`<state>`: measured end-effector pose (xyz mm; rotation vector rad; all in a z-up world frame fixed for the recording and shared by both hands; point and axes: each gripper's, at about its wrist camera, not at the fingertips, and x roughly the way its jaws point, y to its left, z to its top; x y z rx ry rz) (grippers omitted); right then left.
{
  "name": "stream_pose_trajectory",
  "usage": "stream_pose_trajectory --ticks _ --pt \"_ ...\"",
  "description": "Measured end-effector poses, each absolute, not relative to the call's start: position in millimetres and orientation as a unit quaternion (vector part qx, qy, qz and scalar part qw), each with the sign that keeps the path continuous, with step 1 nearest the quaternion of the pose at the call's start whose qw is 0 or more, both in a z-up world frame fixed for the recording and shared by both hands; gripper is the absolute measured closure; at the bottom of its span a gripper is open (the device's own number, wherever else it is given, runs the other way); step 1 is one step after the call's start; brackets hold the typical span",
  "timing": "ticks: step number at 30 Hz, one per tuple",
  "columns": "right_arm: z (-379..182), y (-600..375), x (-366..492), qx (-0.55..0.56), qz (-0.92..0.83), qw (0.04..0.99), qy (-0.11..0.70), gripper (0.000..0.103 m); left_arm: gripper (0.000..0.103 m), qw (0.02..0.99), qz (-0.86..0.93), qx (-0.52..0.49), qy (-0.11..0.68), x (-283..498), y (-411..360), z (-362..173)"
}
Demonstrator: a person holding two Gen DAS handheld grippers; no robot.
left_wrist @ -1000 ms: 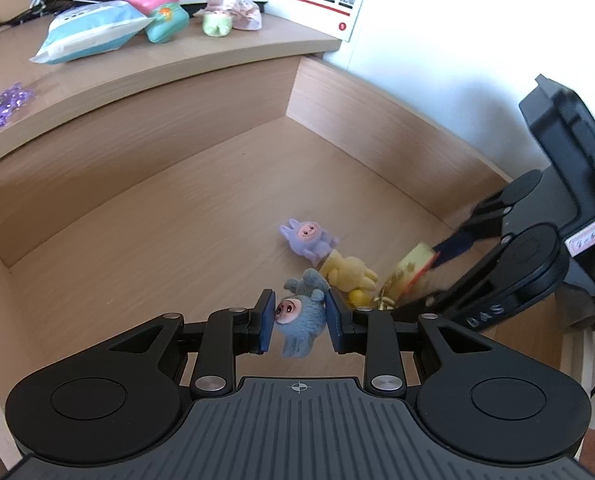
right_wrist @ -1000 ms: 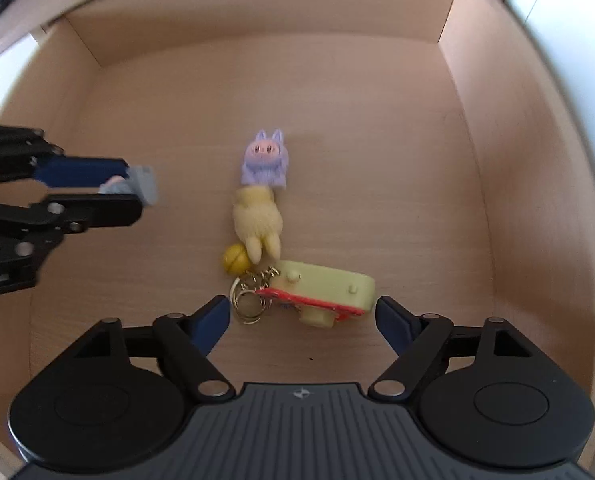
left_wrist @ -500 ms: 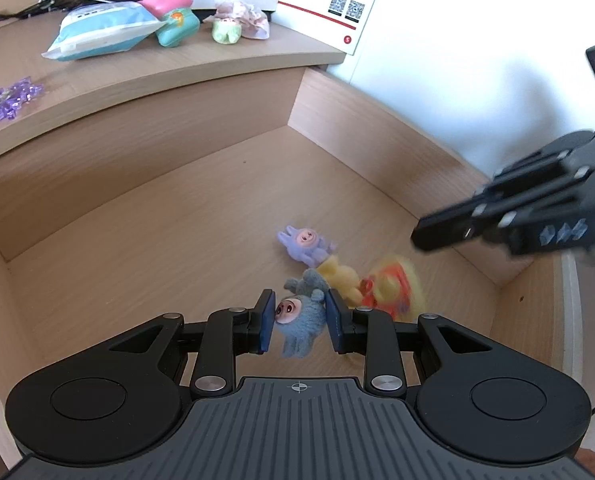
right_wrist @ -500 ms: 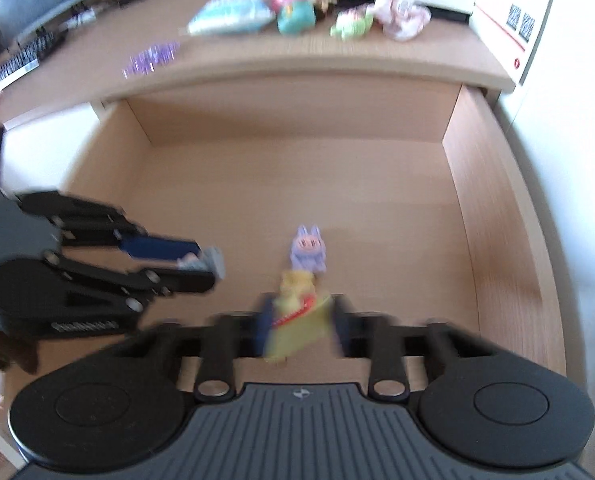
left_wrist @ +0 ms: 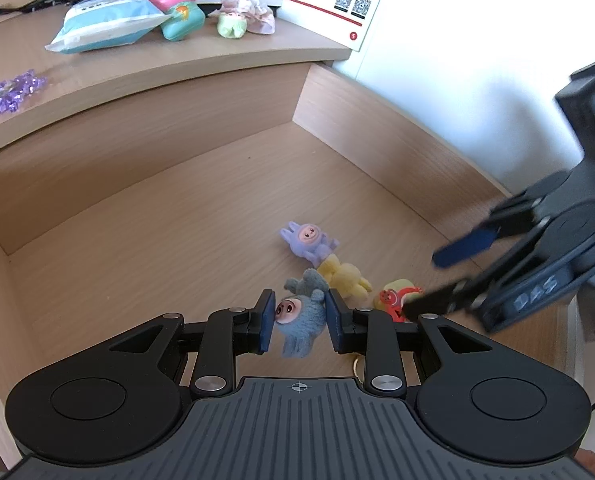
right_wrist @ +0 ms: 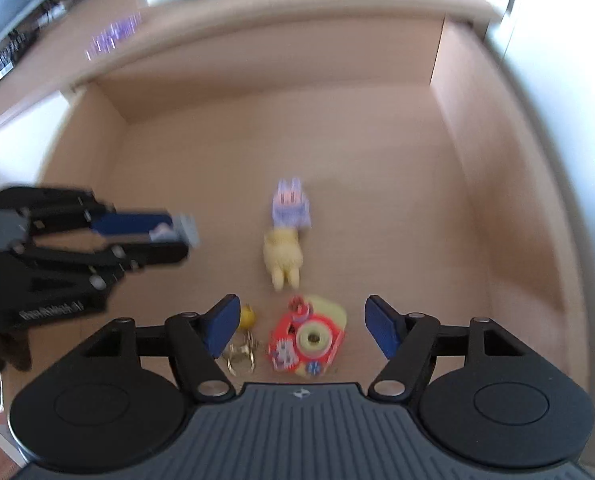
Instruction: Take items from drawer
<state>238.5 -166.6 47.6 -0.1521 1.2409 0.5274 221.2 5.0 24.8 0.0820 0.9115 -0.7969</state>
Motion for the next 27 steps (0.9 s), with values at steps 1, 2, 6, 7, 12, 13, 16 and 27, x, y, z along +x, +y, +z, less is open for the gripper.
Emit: stream_pose_trajectory --ticks 1,2,6,7,12,13,16,27 --pt "42 -165 239 -0.071 0.243 0.77 0.586 0.032 0.072 0.821 -0.375 0.038 0.429 222 5 25" --pt "35 -163 241 -0.069 0.241 0.758 0.602 0.031 0.072 0.821 -0.375 0.037 0.429 222 6 25" --pt "7 -150 250 -0.083 0.22 0.731 0.641 0.027 0.072 0.822 -0.374 0.031 0.428 222 8 25" --pt "2 -146 251 -0.095 0.216 0.728 0.644 0.028 0.072 0.823 -0.373 0.03 0.428 222 8 25" --pt "21 -131 231 -0.138 0.254 0.751 0.594 0.056 0.072 0.822 -0.376 0.029 0.427 221 8 26" --pt "29 -130 225 -0.137 0.27 0.755 0.581 0.056 0.072 0.822 -0.376 0.032 0.427 221 7 26" --pt "55 -132 214 -0.114 0.303 0.772 0.547 0.056 0.072 0.83 -0.379 0.028 0.408 218 11 32" --pt "146 -167 241 -0.022 0.319 0.871 0.372 0.056 0.072 0.936 -0.241 -0.026 0.255 322 68 138"
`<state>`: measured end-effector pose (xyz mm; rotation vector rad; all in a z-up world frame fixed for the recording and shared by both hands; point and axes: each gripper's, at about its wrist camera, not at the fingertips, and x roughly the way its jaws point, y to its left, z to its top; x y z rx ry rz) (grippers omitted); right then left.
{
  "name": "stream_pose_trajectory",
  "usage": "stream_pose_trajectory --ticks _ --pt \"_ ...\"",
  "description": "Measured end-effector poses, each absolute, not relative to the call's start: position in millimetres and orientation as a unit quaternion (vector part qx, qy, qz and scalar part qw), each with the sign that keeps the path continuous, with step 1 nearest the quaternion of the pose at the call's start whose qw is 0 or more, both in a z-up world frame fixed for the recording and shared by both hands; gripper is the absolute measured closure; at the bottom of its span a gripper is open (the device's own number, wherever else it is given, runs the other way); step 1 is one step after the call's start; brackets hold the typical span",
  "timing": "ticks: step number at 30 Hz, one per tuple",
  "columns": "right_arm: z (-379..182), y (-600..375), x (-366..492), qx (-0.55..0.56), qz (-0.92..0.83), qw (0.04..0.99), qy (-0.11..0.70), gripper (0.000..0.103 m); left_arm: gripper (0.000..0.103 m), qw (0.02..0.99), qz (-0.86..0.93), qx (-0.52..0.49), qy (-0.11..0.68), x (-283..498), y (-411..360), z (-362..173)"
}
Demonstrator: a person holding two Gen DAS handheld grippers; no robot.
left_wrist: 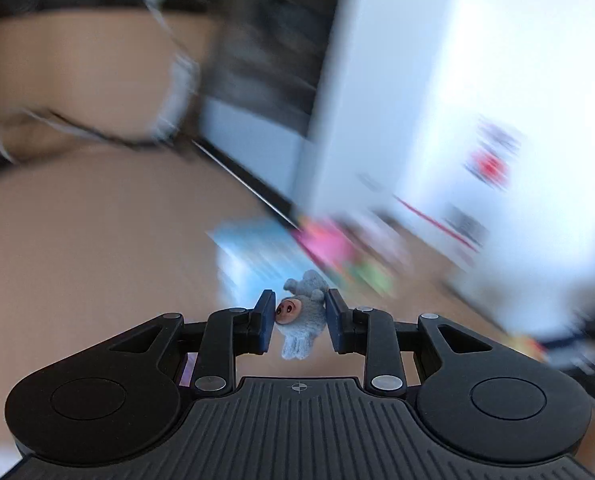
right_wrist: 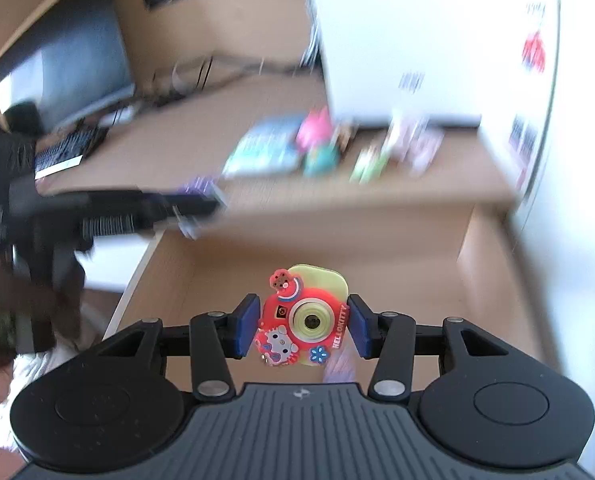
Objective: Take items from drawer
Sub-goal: 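Carry the Hello Kitty toy and grey bunny up and release them on the desk top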
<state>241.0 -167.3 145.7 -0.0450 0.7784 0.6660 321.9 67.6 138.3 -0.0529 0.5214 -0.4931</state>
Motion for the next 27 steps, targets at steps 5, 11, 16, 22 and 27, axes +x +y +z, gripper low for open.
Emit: stream_pose_trajectory --ticks 5,11,16,22,27 --pt "155 -170 267 0.0 0.304 0.889 0.342 0.056 0.072 0.93 -0.19 -0.047 0.313 396 74 123" --pt "150 -166 295 0.012 0.273 0.9 0.341 0.056 0.07 0.924 -0.177 -0.042 0.335 411 74 96" --pt "153 -164 325 0.027 0.242 0.914 0.326 0.056 0.07 0.949 -0.182 -0.068 0.247 375 95 115" --pt "173 -142 372 -0.004 0.172 0.953 0.248 0.054 0.07 0.941 -0.248 -0.073 0.216 328 80 126" --pt "176 -134 405 -0.028 0.122 0.961 0.246 0.018 0.07 0.897 -0.33 -0.052 0.29 306 51 107"
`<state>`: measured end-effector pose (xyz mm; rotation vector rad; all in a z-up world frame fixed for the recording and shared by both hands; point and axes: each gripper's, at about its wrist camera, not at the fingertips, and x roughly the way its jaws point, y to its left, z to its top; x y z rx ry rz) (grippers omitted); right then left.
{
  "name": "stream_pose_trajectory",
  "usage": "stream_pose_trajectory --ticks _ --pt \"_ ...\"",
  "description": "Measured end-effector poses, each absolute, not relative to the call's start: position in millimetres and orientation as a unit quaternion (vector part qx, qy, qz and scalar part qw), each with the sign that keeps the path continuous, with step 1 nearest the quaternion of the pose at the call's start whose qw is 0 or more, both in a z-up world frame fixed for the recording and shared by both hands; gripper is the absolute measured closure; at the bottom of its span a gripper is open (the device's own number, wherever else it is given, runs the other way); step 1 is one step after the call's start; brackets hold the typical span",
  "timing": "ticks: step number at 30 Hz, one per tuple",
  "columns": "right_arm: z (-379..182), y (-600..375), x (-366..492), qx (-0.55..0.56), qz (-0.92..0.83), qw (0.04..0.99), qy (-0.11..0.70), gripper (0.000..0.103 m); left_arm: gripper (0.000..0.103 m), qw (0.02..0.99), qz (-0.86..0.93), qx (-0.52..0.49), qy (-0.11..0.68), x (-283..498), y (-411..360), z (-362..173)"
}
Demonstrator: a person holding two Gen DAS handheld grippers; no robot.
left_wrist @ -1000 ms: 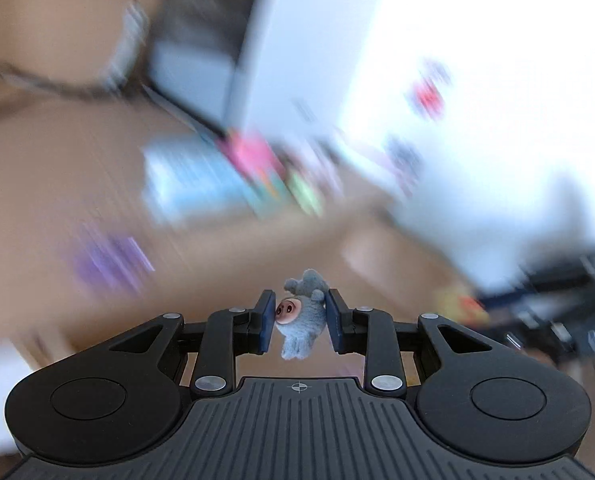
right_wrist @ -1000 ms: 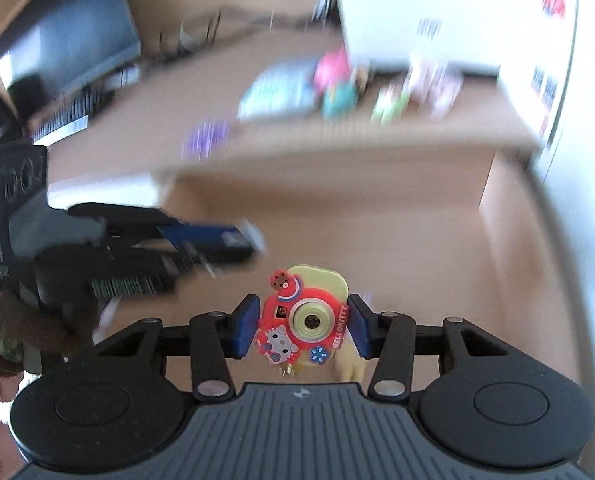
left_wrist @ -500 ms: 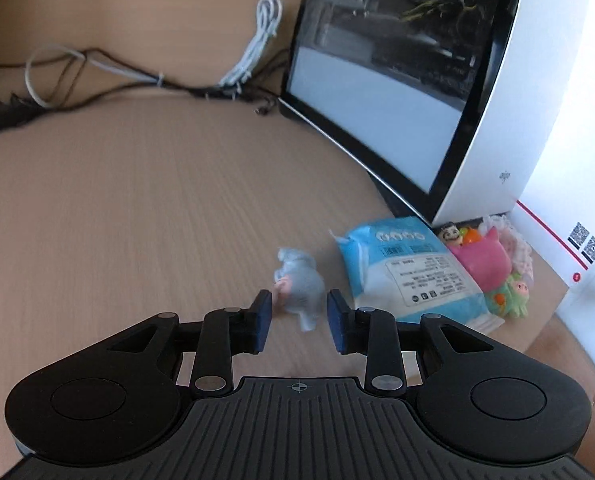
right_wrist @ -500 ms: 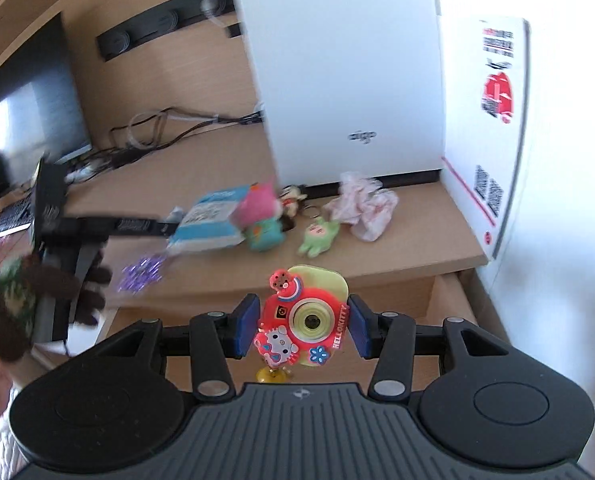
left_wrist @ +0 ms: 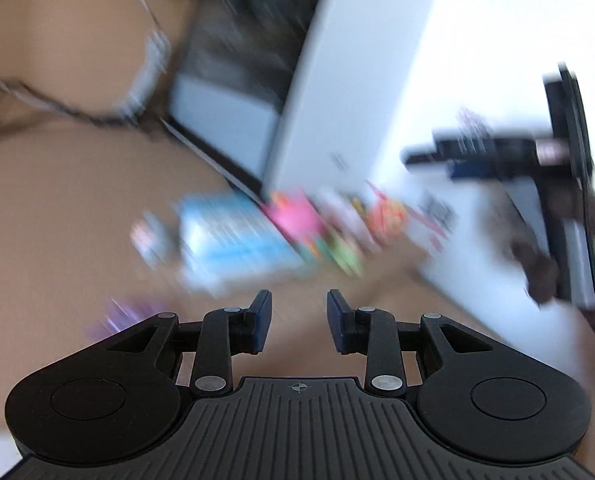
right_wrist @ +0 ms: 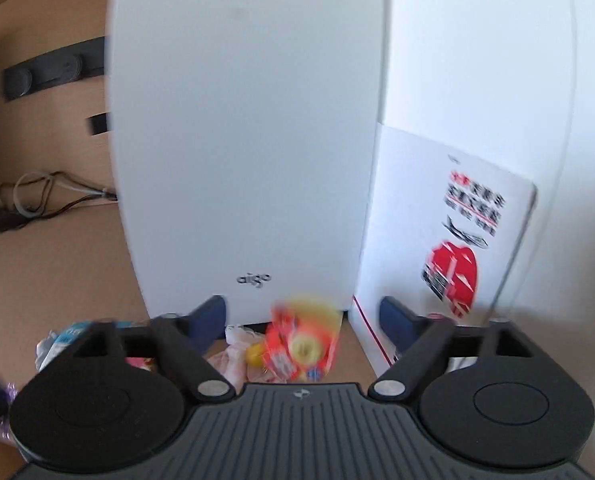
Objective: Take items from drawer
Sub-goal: 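Carry the Hello Kitty toy and grey bunny up and release them on the desk top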
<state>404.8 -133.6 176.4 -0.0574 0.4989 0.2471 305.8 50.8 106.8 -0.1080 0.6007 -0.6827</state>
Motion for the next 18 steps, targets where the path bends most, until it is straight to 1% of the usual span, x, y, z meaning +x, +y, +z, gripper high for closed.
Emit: stream_pose_trajectory --ticks 5,9,13,18 --pt "155 -161 384 0.033 0.16 0.934 0.317 0.017 0.07 0.847 -0.367 -0.046 0.382 285 19 72" --pt "127 -170 336 0.011 0.185 0.918 0.352 0.014 0.07 0.823 -0.382 -0.019 0.419 265 -7 49" --pt "100 -179 291 -0.012 0.194 0.91 0.368 0.014 0.07 0.803 -0.393 0.003 0.447 251 -30 28" --pt "90 -201 255 -0.025 0.188 0.917 0.35 0.014 0.07 0.786 -0.389 0.022 0.479 237 -55 10"
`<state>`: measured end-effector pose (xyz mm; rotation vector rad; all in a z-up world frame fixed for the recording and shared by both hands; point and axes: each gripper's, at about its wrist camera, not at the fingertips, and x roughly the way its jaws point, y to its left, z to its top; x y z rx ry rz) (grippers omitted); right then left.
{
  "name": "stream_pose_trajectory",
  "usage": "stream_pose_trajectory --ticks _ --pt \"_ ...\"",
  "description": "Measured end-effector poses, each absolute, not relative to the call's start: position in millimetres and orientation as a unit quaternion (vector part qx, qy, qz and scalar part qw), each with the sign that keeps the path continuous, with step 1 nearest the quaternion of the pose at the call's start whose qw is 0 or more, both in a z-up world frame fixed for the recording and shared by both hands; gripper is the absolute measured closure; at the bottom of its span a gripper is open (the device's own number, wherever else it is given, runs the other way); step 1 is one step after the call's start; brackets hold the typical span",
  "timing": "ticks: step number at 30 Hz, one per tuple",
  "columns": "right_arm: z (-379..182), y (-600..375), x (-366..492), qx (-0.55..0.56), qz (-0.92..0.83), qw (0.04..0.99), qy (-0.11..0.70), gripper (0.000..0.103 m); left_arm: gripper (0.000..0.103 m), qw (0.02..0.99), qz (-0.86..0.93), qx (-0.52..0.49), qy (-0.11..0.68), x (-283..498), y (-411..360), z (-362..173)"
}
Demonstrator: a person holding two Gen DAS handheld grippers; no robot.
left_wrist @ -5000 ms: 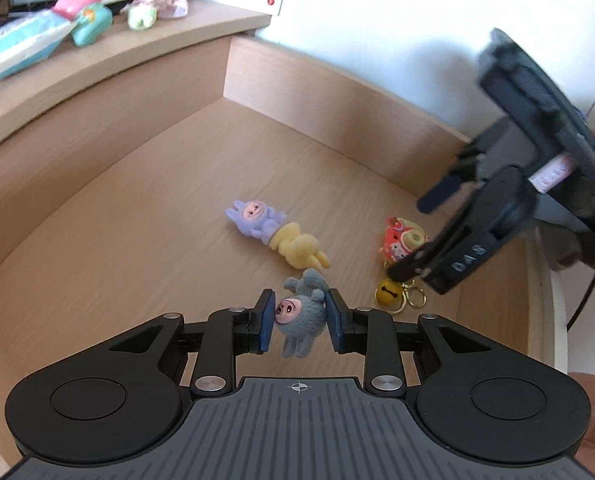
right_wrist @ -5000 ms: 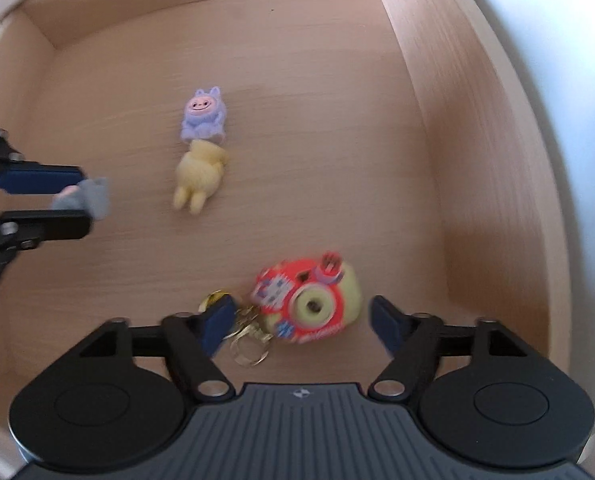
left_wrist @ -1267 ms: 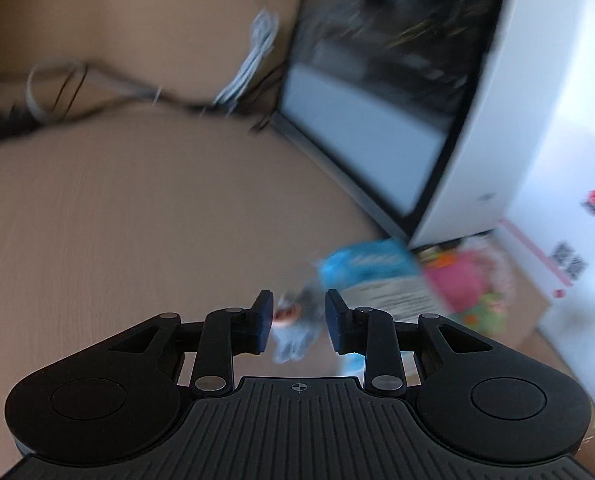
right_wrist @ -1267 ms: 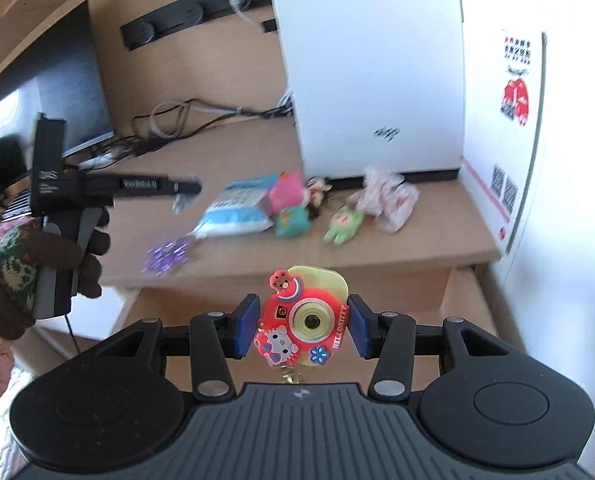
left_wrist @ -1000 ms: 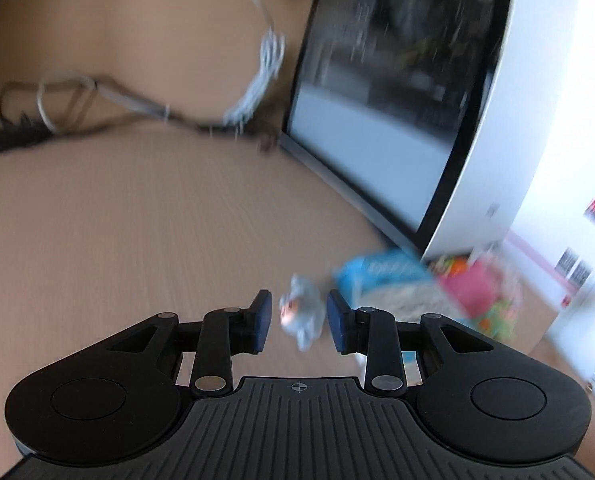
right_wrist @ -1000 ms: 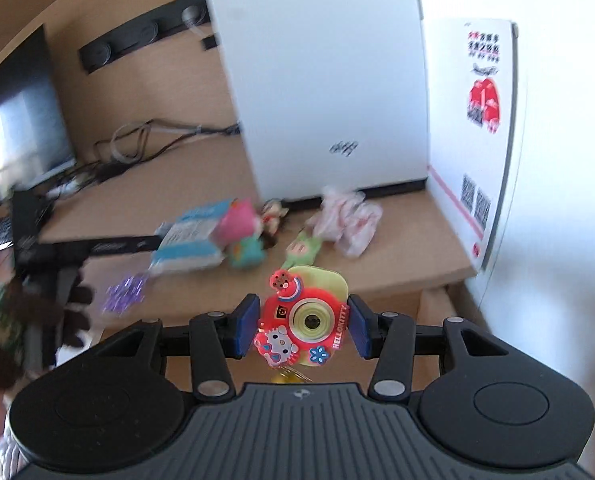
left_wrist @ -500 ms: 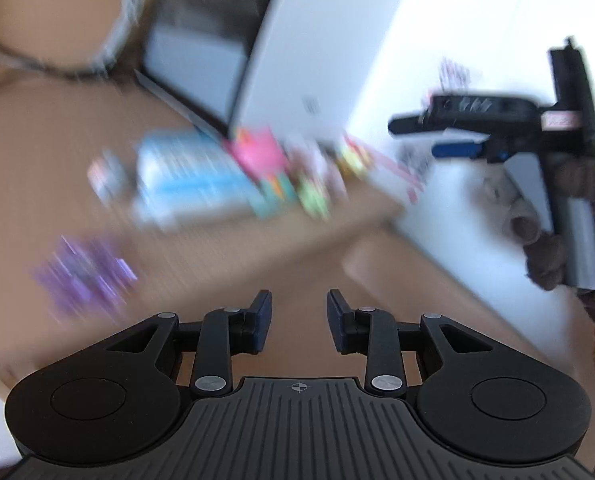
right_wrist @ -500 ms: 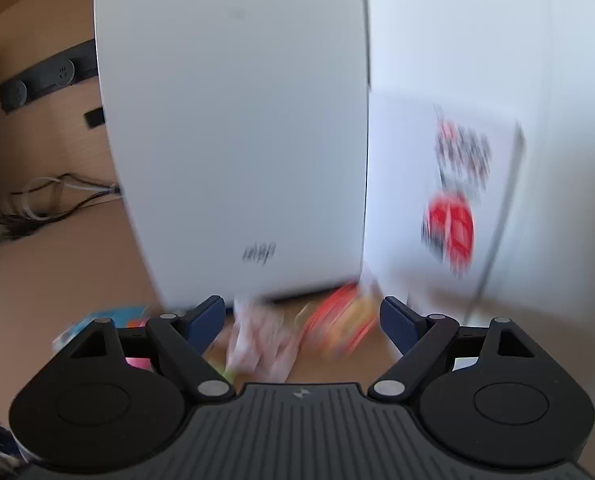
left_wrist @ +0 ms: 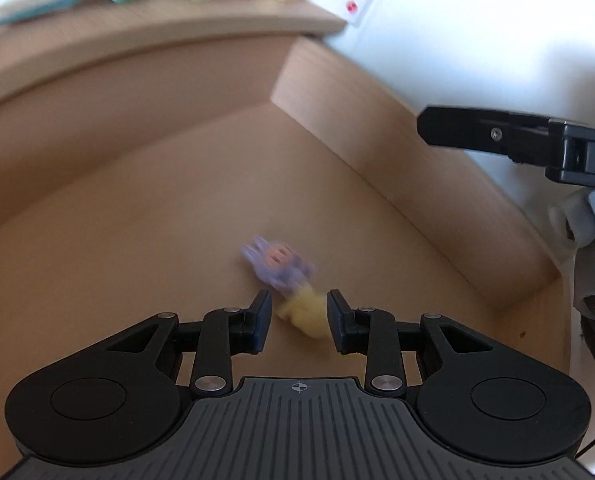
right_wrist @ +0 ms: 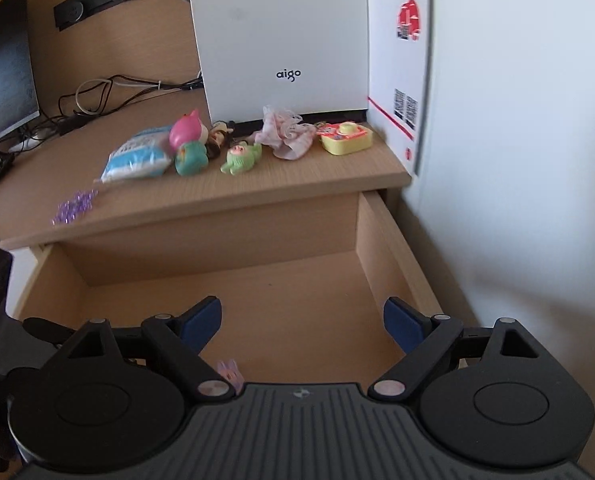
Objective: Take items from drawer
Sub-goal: 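Carry the Hello Kitty toy and grey bunny up and release them on the desk top, then grasp the yellow plush with the left tool while the right tool grasps the purple bunny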
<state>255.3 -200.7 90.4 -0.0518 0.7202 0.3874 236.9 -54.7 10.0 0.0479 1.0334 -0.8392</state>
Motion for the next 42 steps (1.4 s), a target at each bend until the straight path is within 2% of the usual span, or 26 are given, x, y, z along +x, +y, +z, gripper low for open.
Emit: stream_pose_trajectory --ticks 3,6,11,17,22,26,35,37,41,42 --pt "85 -207 246 -0.026 0.185 0.921 0.342 0.011 0.068 0.788 -0.378 0.045 0.484 233 -68 2" --pt "83 -215 243 -0.018 0.189 0.921 0.341 0.011 0.057 0.79 -0.365 0.042 0.492 232 -77 -5" --pt "79 -215 242 -0.016 0.193 0.921 0.338 0.007 0.058 0.797 -0.355 0.048 0.487 231 -92 -5" --pt "78 -216 237 -0.027 0.189 0.924 0.333 0.006 0.058 0.797 -0.354 0.05 0.487 234 -102 -8" --pt "81 -214 237 -0.03 0.186 0.925 0.329 0.006 0.065 0.795 -0.373 0.071 0.474 233 -102 -6" --pt "83 -212 236 -0.04 0.186 0.924 0.331 0.006 0.065 0.789 -0.389 0.093 0.465 224 -84 5" --pt "52 -166 266 -0.063 0.236 0.871 0.426 0.007 0.065 0.793 -0.389 0.073 0.464 210 -14 29" --pt "38 -147 277 -0.069 0.254 0.848 0.46 0.012 0.065 0.79 -0.391 0.057 0.469 209 -5 30" --pt "14 -114 292 -0.109 0.251 0.826 0.494 0.015 0.065 0.79 -0.401 0.04 0.461 206 5 34" --pt "8 -108 295 -0.119 0.251 0.82 0.501 0.021 0.065 0.79 -0.404 0.037 0.46 206 7 34"
